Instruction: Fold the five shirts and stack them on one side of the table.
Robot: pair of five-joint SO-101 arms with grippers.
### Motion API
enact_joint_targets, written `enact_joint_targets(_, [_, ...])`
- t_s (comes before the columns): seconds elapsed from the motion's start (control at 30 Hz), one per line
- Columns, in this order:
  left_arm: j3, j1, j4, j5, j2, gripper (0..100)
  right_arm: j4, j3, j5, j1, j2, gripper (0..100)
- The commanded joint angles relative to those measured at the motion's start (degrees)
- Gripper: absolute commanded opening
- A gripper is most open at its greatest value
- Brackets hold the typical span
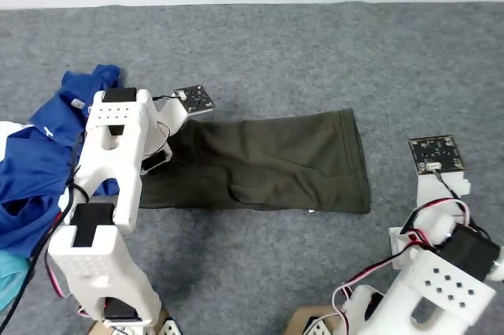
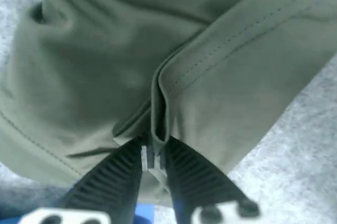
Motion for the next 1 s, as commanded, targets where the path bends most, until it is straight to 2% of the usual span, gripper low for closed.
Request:
enact_joint_targets(0.0, [-2.68, -0.53, 0.97, -0.18, -0.62, 6, 1.36, -0.53, 0.44, 0.22, -0.57, 0.9])
enact_joint_targets(0.17, [-7.08, -0.53, 5.54, 2.46, -0.62, 13, 1.36, -0.53, 0.44, 0.22, -0.57, 0.9])
enact_joint_targets(0.43, [-18.15, -1.58, 11.16, 2.46, -0.62, 13, 1.27, -0.70, 0.44, 0.22, -0.57, 0.9])
enact_joint_targets(0.63, [-27.38, -4.40, 15.21, 3.08, -0.62, 12, -3.74, -0.79, 0.35, 0.13, -0.48, 0.9])
enact_joint_targets(0.83, [-29.32, -5.36, 15.65, 15.21, 0.00, 0, -11.65, -0.70, -2.20, -8.13, 2.68, 0.9])
enact_joint_targets(0.97, [-26.33, -4.84, 14.51, 25.67, -0.09, 0, -16.04, -2.02, -7.21, -15.60, 11.74, 0.9])
